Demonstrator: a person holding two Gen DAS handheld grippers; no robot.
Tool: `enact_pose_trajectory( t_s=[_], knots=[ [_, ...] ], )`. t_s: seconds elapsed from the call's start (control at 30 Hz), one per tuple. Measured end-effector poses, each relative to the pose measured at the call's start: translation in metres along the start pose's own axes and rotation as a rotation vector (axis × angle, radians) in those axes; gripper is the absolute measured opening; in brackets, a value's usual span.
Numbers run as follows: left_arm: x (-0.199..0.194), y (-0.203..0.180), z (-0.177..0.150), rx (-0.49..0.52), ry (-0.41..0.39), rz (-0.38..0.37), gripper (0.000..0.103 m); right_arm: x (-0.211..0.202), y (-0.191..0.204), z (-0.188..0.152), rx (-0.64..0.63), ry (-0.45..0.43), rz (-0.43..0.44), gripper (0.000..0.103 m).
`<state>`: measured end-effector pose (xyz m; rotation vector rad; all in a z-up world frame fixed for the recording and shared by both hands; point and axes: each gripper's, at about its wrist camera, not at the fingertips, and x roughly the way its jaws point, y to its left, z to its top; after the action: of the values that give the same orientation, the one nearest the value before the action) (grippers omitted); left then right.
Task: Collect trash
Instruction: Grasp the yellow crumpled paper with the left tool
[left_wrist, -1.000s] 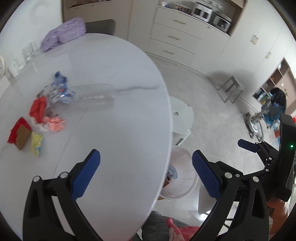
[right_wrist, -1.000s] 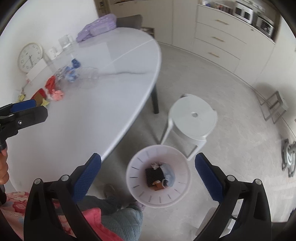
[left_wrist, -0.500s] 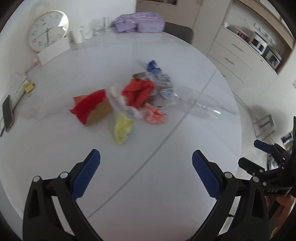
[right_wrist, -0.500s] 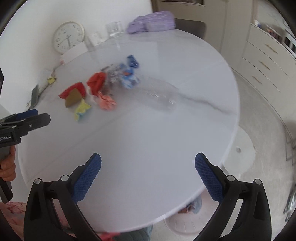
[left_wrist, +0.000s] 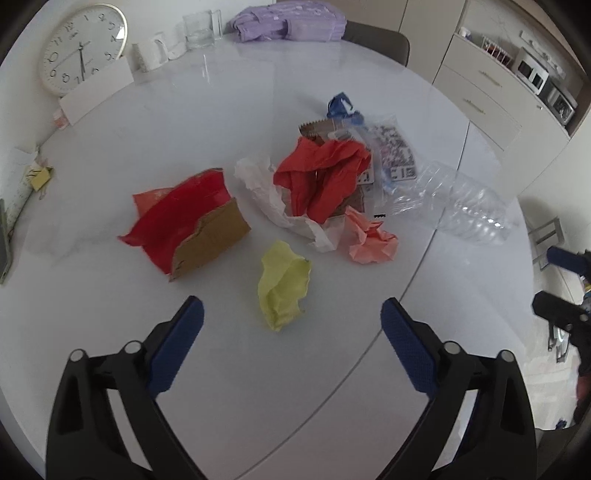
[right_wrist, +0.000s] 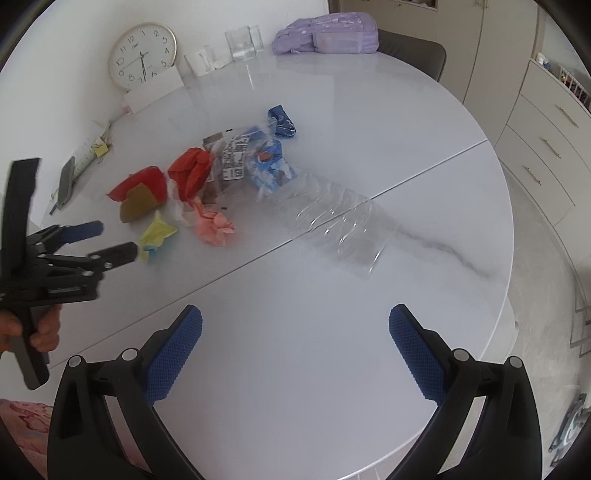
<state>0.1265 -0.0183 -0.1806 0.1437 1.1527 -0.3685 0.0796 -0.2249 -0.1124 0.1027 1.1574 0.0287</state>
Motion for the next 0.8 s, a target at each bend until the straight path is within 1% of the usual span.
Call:
enact_pose_trajectory(
  t_s=[0.03,0.07,0.17,0.23,0.27,0.3,0.33,0.37,0.4,0.43,0.47,0.6,0.63,0.67,0.7,0.73,0.8],
  knots=[
    [0.007,0.0,0.002,-0.002,0.014,-0.003,0.086,0.003,-0.002,0.002,-0.005,0.003,-0.001,0.101],
    [0.016,0.0,0.005,-0.009,0.029,-0.009,0.086,0.006,-0.004,0.006,-0.013,0.008,-0.003,0.101],
    [0.032,0.0,0.009,-0.015,0.045,-0.003,0.081,0.016,-0.009,0.016,-0.033,0.02,0.003,0.101],
    [0.042,0.0,0.012,-0.021,0.064,-0.005,0.072,0.021,-0.011,0.023,-0.057,0.023,0.008,0.101],
    [0.047,0.001,0.013,-0.027,0.082,-0.009,0.071,0.024,-0.012,0.027,-0.071,0.024,0.011,0.101],
    [0.05,0.002,0.013,-0.033,0.093,-0.009,0.065,0.026,-0.012,0.029,-0.081,0.025,0.013,0.101],
    [0.053,0.003,0.013,-0.038,0.095,-0.006,0.061,0.029,-0.013,0.032,-0.098,0.024,0.019,0.101],
    [0.052,0.002,0.013,-0.034,0.08,0.004,0.059,0.03,-0.013,0.034,-0.108,0.026,0.024,0.101],
    [0.052,0.002,0.013,-0.026,0.08,0.007,0.054,0.032,-0.014,0.037,-0.12,0.029,0.032,0.101],
    [0.052,0.001,0.014,-0.021,0.075,0.009,0.043,0.035,-0.015,0.039,-0.133,0.033,0.045,0.101],
    [0.052,0.001,0.015,-0.014,0.068,0.014,0.038,0.036,-0.016,0.042,-0.145,0.038,0.057,0.101],
    [0.049,0.001,0.017,-0.006,0.07,-0.008,0.037,0.039,-0.016,0.054,-0.237,0.05,0.083,0.101],
    [0.046,0.0,0.016,0.001,0.065,-0.003,0.037,0.039,-0.015,0.057,-0.277,0.053,0.083,0.101],
    [0.042,-0.002,0.015,0.012,0.057,-0.001,0.037,0.041,-0.013,0.064,-0.344,0.069,0.08,0.101],
    [0.04,-0.002,0.02,0.018,0.054,-0.003,0.037,0.042,-0.011,0.067,-0.384,0.075,0.076,0.101],
    [0.036,-0.004,0.02,0.022,0.05,-0.007,0.037,0.045,-0.007,0.073,-0.453,0.087,0.073,0.101],
    [0.026,-0.007,0.021,0.025,0.038,-0.018,0.037,0.055,-0.002,0.079,-0.541,0.12,0.063,0.101]
  ],
)
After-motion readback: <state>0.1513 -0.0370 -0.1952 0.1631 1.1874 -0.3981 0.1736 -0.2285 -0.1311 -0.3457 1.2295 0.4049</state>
